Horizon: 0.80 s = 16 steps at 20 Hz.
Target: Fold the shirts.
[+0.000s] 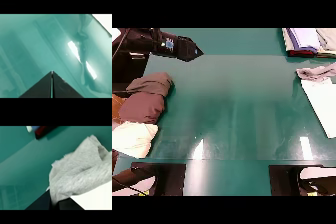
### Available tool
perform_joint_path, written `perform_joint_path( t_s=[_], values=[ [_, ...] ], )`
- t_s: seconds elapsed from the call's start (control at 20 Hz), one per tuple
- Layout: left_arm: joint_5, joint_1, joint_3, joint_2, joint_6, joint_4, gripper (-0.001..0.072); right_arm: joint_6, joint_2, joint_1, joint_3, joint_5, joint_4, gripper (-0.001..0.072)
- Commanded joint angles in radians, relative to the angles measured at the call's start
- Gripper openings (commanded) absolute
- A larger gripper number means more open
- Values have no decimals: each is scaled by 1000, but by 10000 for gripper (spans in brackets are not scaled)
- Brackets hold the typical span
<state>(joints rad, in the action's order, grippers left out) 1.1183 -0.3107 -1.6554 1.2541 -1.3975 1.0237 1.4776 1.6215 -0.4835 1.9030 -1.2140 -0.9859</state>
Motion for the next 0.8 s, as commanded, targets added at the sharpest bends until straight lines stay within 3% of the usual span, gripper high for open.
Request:
perform_joint_path(
  t_s=[0.0, 0.15, 0.65, 0.7, 0.75],
  values=[
    [16, -12, 5, 9, -9, 2, 23, -17, -1, -19, 108, -50, 23, 14],
    [45, -11, 5, 10, -8, 6, 22, -16, -26, -19, 146, -145, -68, 14],
    [72, -11, 5, 11, 11, 47, 23, -14, -296, -156, -325, -226, -320, 17],
    [71, -12, 5, 11, 12, 47, 23, -15, -311, -176, -377, -241, -364, 28],
    [71, -12, 5, 11, 13, 47, 23, -15, -320, -196, -418, -254, -402, 139]
  ],
)
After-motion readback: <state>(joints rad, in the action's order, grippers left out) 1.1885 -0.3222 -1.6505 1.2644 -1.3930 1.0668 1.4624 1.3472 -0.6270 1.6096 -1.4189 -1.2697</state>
